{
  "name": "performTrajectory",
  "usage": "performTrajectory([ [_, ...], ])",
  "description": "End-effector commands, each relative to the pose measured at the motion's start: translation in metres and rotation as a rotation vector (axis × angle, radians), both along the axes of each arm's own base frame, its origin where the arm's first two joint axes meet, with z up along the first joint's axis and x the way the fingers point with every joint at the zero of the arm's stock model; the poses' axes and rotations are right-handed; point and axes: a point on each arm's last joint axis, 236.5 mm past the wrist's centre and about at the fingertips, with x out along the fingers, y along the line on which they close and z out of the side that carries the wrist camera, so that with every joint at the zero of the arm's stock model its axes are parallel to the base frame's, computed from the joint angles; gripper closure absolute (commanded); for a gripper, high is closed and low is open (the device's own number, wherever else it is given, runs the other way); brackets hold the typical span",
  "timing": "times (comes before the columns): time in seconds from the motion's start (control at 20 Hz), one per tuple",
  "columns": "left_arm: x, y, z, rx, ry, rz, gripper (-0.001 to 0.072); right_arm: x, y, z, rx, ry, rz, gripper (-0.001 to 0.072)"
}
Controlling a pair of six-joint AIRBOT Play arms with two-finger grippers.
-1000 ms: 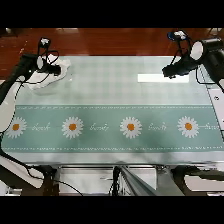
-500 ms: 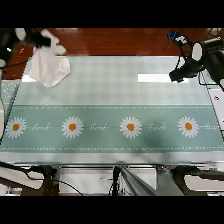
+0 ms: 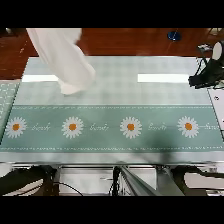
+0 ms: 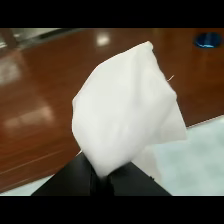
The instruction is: Fold the shirts.
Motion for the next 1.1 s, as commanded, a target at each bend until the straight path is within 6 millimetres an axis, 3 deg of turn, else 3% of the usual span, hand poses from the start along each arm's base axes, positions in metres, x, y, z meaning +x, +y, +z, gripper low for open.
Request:
performTrajectory([
  [0.0,-0.036,-0.071,-0.026,0.034,0.073,-0.169,0.0675,-0.012,-0.007,-0.001,0.076,0.006,-0.074,0.0361],
  [0.15,-0.043,-0.149,-0.094,0.081,0.208,-0.318,0.0674,-0.008,-0.007,0.007,0.118,-0.049,-0.09,0.036],
  [0.3,-0.048,-0.228,-0.183,0.119,0.37,-0.441,0.0674,-0.001,0.001,0.013,0.16,-0.1,-0.088,0.036],
  [0.4,-0.047,-0.266,-0.243,0.17,0.436,-0.48,0.0674,0.001,0.002,0.014,0.167,-0.11,-0.086,0.036],
  [0.5,-0.057,-0.303,-0.289,0.162,0.492,-0.555,0.0668,0.005,0.006,0.014,0.184,-0.124,-0.082,0.0361],
  [0.55,-0.07,-0.322,-0.306,0.17,0.514,-0.637,0.0534,0.006,0.007,0.014,0.188,-0.129,-0.077,0.036],
  [0.6,-0.079,-0.331,-0.317,0.194,0.522,-0.689,0.0242,0.007,0.008,0.014,0.189,-0.129,-0.071,0.036],
  [0.65,-0.079,-0.326,-0.322,0.219,0.534,-0.681,0.0101,0.007,0.007,0.014,0.188,-0.128,-0.065,0.036],
  [0.7,-0.071,-0.303,-0.324,0.31,0.544,-0.64,0.0095,0.006,0.006,0.014,0.189,-0.128,-0.068,0.036],
  [0.75,-0.055,-0.262,-0.324,0.447,0.557,-0.555,0.0096,0.006,0.006,0.014,0.197,-0.129,-0.073,0.036],
  [0.8,-0.036,-0.206,-0.319,0.59,0.582,-0.42,0.0098,0.005,0.005,0.014,0.203,-0.13,-0.079,0.036],
  [0.85,-0.017,-0.148,-0.307,0.612,0.637,-0.253,0.0103,0.005,0.002,0.013,0.209,-0.134,-0.091,0.036],
  [0.95,-0.005,-0.057,-0.292,0.412,0.813,-0.006,0.0103,0.003,-0.002,0.013,0.246,-0.141,-0.112,0.036],
  [1.05,-0.016,-0.013,-0.294,0.16,0.973,0.022,0.0103,0.001,-0.007,0.013,0.293,-0.152,-0.136,0.036],
])
